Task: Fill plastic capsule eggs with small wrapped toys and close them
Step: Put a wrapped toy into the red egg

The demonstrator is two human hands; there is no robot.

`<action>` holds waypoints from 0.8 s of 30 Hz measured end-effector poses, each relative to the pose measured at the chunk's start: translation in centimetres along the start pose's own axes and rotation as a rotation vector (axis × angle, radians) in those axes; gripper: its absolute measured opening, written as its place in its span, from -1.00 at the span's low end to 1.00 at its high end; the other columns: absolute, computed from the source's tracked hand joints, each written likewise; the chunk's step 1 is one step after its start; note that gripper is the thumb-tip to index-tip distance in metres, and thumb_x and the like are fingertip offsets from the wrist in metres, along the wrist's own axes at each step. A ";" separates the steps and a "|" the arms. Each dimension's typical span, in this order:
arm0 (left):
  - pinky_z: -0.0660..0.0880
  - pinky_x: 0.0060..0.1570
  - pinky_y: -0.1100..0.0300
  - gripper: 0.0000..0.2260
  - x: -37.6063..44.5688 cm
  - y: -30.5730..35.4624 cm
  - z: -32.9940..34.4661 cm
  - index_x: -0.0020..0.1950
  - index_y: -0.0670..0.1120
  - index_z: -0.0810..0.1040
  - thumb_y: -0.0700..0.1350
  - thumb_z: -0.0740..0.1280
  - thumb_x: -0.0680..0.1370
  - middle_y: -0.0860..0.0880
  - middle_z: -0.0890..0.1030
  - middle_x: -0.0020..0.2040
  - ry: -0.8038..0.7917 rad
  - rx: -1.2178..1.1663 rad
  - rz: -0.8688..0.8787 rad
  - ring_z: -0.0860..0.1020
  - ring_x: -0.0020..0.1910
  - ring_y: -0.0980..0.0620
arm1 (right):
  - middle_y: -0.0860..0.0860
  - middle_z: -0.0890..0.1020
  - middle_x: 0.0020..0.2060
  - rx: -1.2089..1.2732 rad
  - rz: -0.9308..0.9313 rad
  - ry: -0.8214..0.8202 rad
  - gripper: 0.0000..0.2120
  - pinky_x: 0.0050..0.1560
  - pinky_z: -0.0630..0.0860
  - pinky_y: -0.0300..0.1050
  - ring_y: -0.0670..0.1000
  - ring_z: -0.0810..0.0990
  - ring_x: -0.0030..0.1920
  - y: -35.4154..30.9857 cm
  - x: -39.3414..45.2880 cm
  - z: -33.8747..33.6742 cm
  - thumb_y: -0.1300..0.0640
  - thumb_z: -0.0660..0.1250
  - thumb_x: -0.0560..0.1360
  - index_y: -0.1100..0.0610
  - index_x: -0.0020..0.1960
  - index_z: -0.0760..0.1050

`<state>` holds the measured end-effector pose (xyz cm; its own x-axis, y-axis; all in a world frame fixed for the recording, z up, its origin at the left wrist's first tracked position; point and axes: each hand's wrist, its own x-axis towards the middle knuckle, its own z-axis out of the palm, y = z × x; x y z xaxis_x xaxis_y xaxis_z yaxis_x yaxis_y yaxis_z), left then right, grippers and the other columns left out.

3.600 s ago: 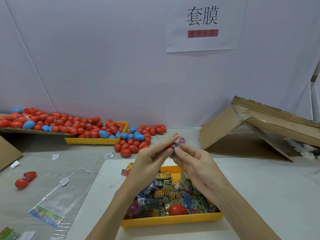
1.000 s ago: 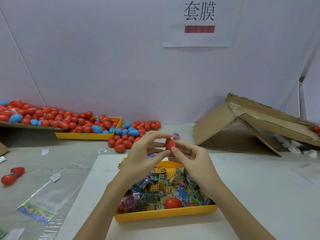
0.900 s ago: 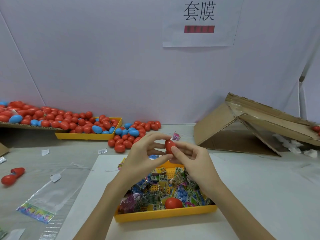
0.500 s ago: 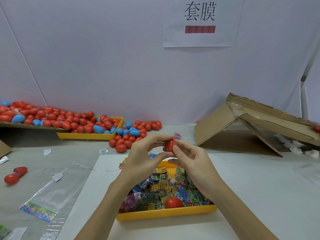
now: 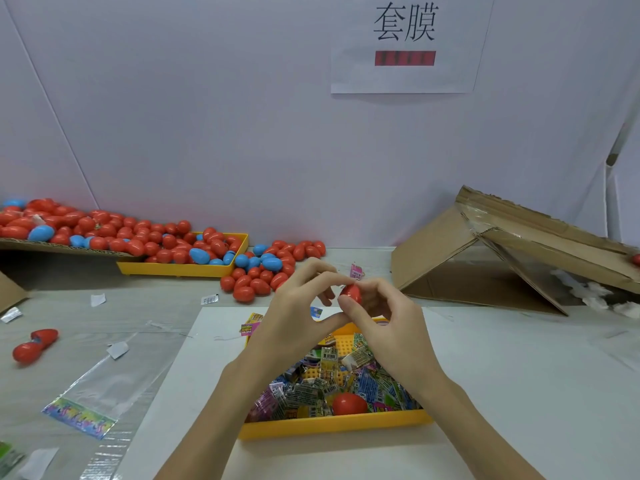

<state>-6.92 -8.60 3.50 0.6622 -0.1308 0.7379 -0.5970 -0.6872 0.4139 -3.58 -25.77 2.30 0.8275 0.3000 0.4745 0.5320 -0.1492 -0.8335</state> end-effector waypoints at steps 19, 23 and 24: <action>0.65 0.04 0.16 -0.72 0.3 0.0 -1.2 0.29 -0.04 0.65 -0.17 0.48 0.58 -0.01 0.72 0.05 -0.019 -0.445 -0.450 0.70 -0.01 0.01 | -0.02 0.71 -0.15 0.151 0.179 -0.086 -0.75 -0.16 0.61 -0.18 -0.04 0.69 -0.13 0.3 0.5 0.2 -0.08 0.30 0.61 0.05 0.15 0.59; 0.63 -0.02 0.23 -0.79 0.4 -0.4 -1.4 0.26 0.01 0.66 -0.10 0.41 0.63 -0.05 0.74 -0.04 0.065 -0.566 -0.603 0.71 -0.09 -0.01 | -0.12 0.67 -0.16 -0.339 0.077 -0.239 -0.85 -0.11 0.52 -0.32 -0.15 0.63 -0.12 1.0 0.2 -0.2 -0.02 0.43 0.59 -0.02 0.13 0.61; 0.62 -0.05 0.24 -0.80 0.5 -0.5 -1.5 0.26 0.00 0.66 -0.11 0.41 0.63 -0.03 0.74 -0.03 0.069 -0.576 -0.605 0.71 -0.09 0.01 | -0.14 0.66 -0.13 -0.444 0.052 -0.306 -0.82 -0.11 0.50 -0.32 -0.15 0.60 -0.13 1.0 0.0 -0.2 -0.06 0.46 0.56 -0.03 0.12 0.62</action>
<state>-7.02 -7.21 4.45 0.9247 0.1999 0.3240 -0.2980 -0.1494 0.9428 -2.98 -26.06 1.53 0.8001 0.5326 0.2758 0.5709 -0.5353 -0.6225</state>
